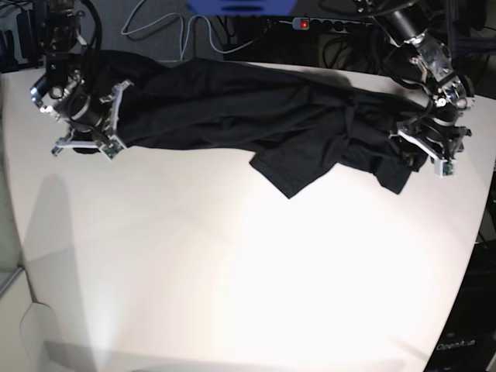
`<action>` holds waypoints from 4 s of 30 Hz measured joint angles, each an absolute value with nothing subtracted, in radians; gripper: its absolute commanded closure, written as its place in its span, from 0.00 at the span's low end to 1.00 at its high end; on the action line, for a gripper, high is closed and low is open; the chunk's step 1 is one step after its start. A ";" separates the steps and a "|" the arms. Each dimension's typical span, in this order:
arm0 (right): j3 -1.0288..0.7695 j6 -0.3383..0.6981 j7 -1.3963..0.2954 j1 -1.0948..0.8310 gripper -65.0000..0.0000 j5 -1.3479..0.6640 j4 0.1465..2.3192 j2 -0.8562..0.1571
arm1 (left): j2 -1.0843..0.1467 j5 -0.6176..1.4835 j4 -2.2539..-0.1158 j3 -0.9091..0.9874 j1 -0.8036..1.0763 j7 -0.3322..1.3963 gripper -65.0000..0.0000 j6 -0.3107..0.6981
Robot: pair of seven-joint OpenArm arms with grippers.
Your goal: Fold the T-shirt properly
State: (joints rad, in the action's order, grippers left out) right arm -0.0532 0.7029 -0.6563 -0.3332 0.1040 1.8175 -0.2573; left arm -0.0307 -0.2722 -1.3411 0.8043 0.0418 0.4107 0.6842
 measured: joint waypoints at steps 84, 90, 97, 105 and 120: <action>-0.065 0.682 -0.276 0.045 1.00 0.088 1.195 -0.386 | -0.053 -0.269 -1.111 0.986 -0.167 0.388 0.40 0.710; -0.118 0.699 -0.326 -0.004 1.00 0.110 1.340 -0.376 | -0.056 -0.270 -1.126 0.984 -0.166 0.406 0.40 0.714; -0.168 0.698 -0.323 0.005 1.00 0.104 1.389 -0.376 | -0.023 -0.302 -1.213 0.982 -0.154 0.466 0.40 0.704; -0.170 0.702 -0.550 0.023 0.96 0.100 1.625 -0.287 | -0.019 -0.311 -1.237 0.982 -0.149 0.487 0.40 0.703; -0.104 0.702 -0.754 0.034 0.66 0.098 1.717 -0.171 | -0.025 -0.344 -1.231 0.928 -0.210 0.535 0.40 0.699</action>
